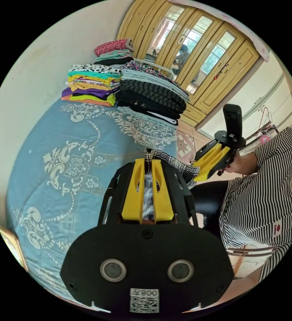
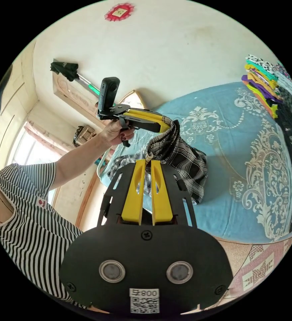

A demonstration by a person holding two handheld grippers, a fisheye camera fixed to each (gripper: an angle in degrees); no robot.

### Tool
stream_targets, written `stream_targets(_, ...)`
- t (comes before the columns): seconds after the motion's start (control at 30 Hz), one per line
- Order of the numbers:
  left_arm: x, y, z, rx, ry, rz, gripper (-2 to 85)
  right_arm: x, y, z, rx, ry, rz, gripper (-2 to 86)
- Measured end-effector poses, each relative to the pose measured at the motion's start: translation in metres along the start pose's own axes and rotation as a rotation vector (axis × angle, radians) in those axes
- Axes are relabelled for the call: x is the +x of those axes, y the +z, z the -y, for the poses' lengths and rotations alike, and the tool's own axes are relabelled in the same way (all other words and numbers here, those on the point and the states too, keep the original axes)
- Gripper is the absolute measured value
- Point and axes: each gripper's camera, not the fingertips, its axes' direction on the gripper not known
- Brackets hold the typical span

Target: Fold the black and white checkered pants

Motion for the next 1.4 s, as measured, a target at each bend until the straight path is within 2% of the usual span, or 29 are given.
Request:
stream_targets(0.27, -0.047, -0.051, -0.124, 0.023, -0.251, 0.006, 2.4, -0.044, 0.131, 0.035, -0.205, -0.063, 0.107, 2.7)
stream_targets(0.5, -0.087, -0.069, -0.219, 0.031, -0.453, -0.049, 4.0, -0.064, 0.227, 0.054, -0.371, -0.092, 0.094, 2.8)
stream_targets(0.77, -0.105, -0.092, -0.298, 0.044, -0.630, 0.013, 4.0, -0.078, 0.328, 0.065, -0.544, -0.113, 0.063, 3.6)
stream_targets(0.87, -0.103, -0.111, -0.325, 0.128, -0.711, 0.053, 3.1, -0.086, 0.354, 0.068, -0.586, -0.135, 0.050, 4.3)
stream_targets(0.97, -0.086, -0.122, -0.332, 0.230, -0.667, 0.000, 2.1, -0.094, 0.373, 0.073, -0.606, -0.173, 0.049, 4.5)
stream_targets(1.1, -0.061, -0.107, -0.318, 0.133, -0.536, -0.018, 0.9, -0.109, 0.392, 0.080, -0.634, -0.249, 0.012, 3.2)
stream_targets(1.2, -0.060, -0.096, -0.326, -0.001, -0.582, 0.082, 0.4, -0.118, 0.403, 0.085, -0.654, -0.301, -0.045, 2.5)
stream_targets(1.4, -0.058, -0.104, -0.363, 0.049, -0.732, 0.131, 0.2, -0.108, 0.381, 0.098, -0.560, -0.269, -0.074, 1.4)
